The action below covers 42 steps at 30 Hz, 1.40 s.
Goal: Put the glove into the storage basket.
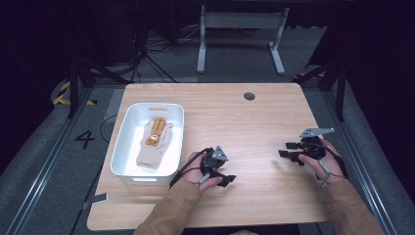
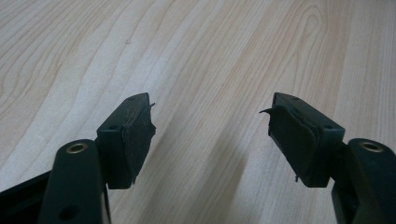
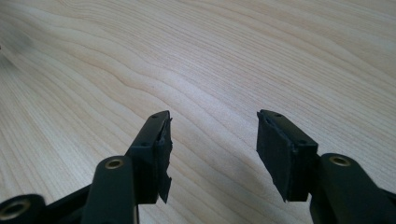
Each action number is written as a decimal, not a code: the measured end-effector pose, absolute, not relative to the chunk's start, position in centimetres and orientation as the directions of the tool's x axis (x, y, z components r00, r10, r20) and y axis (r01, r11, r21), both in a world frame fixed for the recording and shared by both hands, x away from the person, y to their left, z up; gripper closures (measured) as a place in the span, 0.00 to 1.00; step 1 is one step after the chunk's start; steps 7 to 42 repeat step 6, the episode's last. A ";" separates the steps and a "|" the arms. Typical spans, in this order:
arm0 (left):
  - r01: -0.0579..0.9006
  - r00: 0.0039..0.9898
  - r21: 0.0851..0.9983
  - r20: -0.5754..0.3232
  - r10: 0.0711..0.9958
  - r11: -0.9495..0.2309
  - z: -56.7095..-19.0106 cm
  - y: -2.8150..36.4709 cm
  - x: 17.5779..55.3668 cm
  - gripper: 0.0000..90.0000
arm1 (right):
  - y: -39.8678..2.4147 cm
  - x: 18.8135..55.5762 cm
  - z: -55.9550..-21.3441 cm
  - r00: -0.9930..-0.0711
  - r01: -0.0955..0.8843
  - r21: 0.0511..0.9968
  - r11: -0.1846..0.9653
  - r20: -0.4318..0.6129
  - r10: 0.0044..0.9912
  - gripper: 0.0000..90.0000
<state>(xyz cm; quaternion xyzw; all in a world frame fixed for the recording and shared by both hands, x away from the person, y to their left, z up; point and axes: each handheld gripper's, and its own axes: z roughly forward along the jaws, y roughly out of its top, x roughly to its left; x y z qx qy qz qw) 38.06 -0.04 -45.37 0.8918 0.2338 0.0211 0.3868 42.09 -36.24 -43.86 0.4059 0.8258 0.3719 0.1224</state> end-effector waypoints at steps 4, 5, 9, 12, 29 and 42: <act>0.410 0.887 0.698 -0.155 0.435 -0.588 -45.3 0.0 37.8 0.34 | -36.1 42.3 -43.9 -0.639 0.580 0.716 0.389 0.104 0.762 0.51; 0.410 0.887 0.698 -0.155 0.435 -0.588 -45.3 0.0 37.8 0.34 | -36.1 42.3 -43.9 -0.639 0.580 0.716 0.389 0.104 0.762 0.51; 0.414 0.885 0.699 -0.159 0.437 -0.583 -45.3 0.0 37.8 0.34 | -36.1 42.3 -43.9 -0.641 0.578 0.714 0.394 0.098 0.762 0.51; 0.414 0.885 0.699 -0.159 0.437 -0.583 -45.3 0.0 37.8 0.34 | -36.1 42.3 -43.9 -0.641 0.578 0.714 0.394 0.098 0.762 0.51; 0.414 0.885 0.699 -0.159 0.437 -0.583 -45.3 0.0 37.8 0.34 | -36.1 42.3 -43.9 -0.641 0.578 0.714 0.394 0.098 0.762 0.51; 0.414 0.885 0.699 -0.159 0.437 -0.583 -45.3 0.0 37.8 0.34 | -36.1 42.3 -43.9 -0.641 0.578 0.714 0.394 0.098 0.762 0.51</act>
